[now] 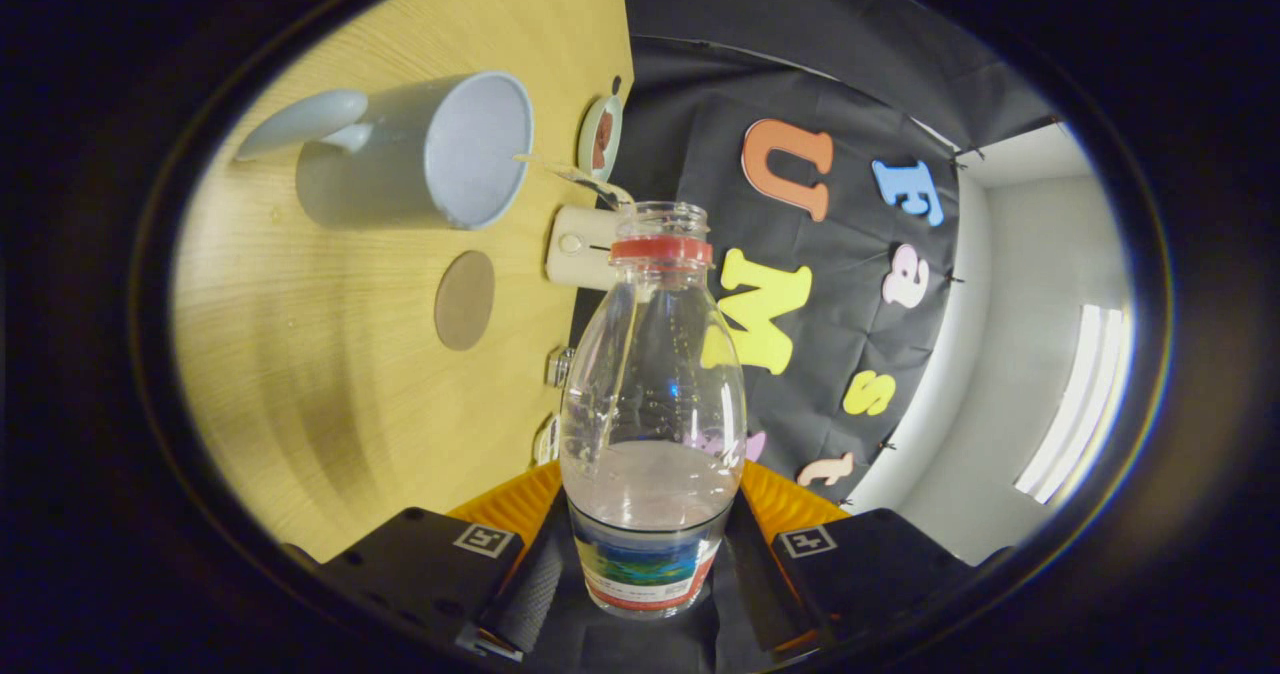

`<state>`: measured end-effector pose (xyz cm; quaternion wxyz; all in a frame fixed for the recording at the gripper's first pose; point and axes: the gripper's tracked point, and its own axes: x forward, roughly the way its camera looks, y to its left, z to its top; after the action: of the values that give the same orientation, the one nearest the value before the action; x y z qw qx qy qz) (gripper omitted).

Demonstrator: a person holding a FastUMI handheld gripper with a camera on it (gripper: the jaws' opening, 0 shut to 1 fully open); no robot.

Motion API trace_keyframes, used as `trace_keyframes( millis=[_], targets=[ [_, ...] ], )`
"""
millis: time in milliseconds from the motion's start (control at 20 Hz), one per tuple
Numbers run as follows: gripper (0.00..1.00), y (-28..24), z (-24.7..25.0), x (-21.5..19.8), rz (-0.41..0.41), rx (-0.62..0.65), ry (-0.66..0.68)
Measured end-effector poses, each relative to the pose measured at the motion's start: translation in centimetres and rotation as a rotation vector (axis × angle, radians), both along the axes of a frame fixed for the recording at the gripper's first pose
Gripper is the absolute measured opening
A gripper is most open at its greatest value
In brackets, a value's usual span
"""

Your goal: Take the bottle from table, then pour the juice into the cup, finally place the bottle on the coaster

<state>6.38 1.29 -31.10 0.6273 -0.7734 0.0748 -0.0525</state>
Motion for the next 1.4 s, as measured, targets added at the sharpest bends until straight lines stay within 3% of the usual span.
trace_keyframes(
  millis=[1400],
  targets=[
    [0.81, 0.0, 3.4, 0.2, 0.014, -0.099, -0.044]
  ],
)
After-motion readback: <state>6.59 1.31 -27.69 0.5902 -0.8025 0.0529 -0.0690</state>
